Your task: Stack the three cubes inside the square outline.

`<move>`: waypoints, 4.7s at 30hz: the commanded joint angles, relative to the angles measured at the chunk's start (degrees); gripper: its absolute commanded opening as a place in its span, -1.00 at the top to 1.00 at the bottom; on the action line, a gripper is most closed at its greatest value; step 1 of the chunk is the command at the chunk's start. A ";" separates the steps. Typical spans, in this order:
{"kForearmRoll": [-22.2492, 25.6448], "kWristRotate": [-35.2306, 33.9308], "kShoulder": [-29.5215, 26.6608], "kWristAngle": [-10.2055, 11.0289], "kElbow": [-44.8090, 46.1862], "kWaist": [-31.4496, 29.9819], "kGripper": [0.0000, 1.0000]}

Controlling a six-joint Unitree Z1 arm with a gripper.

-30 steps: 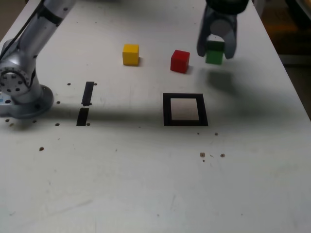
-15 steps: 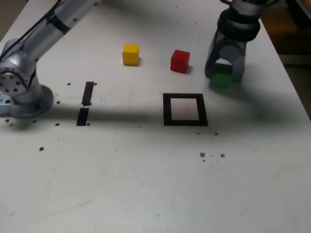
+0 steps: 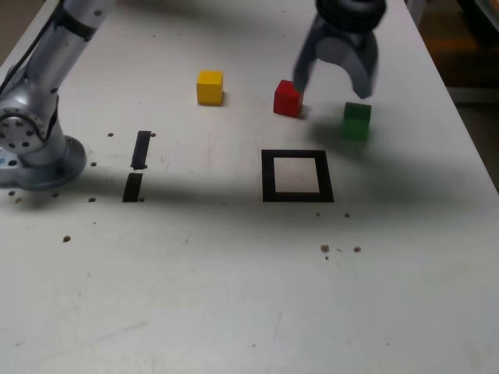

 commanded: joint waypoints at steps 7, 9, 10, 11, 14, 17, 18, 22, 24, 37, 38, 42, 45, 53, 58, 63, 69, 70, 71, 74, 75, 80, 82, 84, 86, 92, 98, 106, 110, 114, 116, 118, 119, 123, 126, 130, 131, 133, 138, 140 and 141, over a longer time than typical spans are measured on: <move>-6.11 4.57 -11.49 1.04 14.30 7.35 -0.99; -8.27 5.59 -11.45 1.15 16.16 8.22 -0.99; -9.04 6.00 -11.20 1.11 16.72 8.54 -0.98; -9.67 6.35 -10.85 1.03 17.09 8.79 -0.97; -10.93 6.95 -9.48 0.67 17.53 9.11 -0.88; -11.76 7.07 -7.52 0.33 17.68 9.00 -0.76; -12.00 7.07 -6.84 0.28 17.70 8.87 -0.73; -13.32 7.04 -4.65 0.37 17.65 8.05 -0.68; -13.84 6.99 -4.14 0.44 17.62 7.75 -0.64; -18.24 6.16 -2.56 0.23 20.22 7.63 -0.08; -18.61 6.09 -2.56 0.11 20.35 7.63 -0.01; -19.49 5.33 -3.73 -0.30 20.62 7.63 0.31; -18.16 4.48 -5.57 -0.99 20.03 7.33 0.44; -7.07 -4.09 -13.09 -2.02 16.77 -0.85 0.48; -4.42 -14.16 -13.66 -4.67 17.34 -8.84 0.48; -5.99 -21.27 -9.92 -7.91 17.71 -14.12 0.48; -8.54 -26.46 -8.59 -8.64 18.56 -15.61 0.48; -8.75 -27.05 -8.26 -8.64 18.57 -15.55 0.48; -8.93 -27.50 -7.80 -8.68 18.54 -15.49 0.48; -9.70 -28.15 -5.99 -9.10 18.46 -15.30 0.48; -10.13 -28.20 -5.32 -9.32 18.48 -15.25 0.48; -13.60 -28.58 -3.41 -10.13 19.78 -15.22 0.48; -14.49 -28.71 -3.46 -9.99 20.47 -15.22 0.48; -14.86 -28.76 -3.68 -9.63 20.90 -15.20 0.48; -14.89 -28.78 -3.90 -9.05 21.00 -15.15 0.48; -15.01 -28.78 -3.80 -7.64 20.79 -14.77 0.48; -14.69 -28.48 -3.45 -7.07 20.80 -14.52 0.00; -11.48 -27.42 -6.95 -7.49 20.43 -14.52 -0.99; -8.07 -26.74 -12.40 -6.62 21.26 -13.37 -0.99; -5.70 -22.80 -19.70 -4.74 25.56 -6.50 -0.99; -5.70 -19.13 -21.91 -4.04 28.25 -1.29 -0.99; -6.21 -14.78 -22.85 -3.28 30.48 4.14 -0.99; -6.66 -12.56 -22.96 -2.82 31.36 6.66 -0.99; -10.12 -4.99 -22.14 -1.12 34.01 14.36 -0.99; -13.56 -1.09 -20.73 -0.56 35.58 18.03 -0.99; -16.49 1.75 -17.55 -0.30 36.67 20.85 -0.95; -16.79 2.00 -16.83 -0.21 36.75 21.10 -0.93; -17.12 2.21 -15.61 0.14 36.87 21.25 -0.87; -18.91 2.30 -14.16 1.08 38.17 21.25 -0.65; -20.27 2.28 -13.89 1.14 38.90 21.25 -0.47; -20.94 2.27 -13.78 1.12 39.26 21.25 -0.37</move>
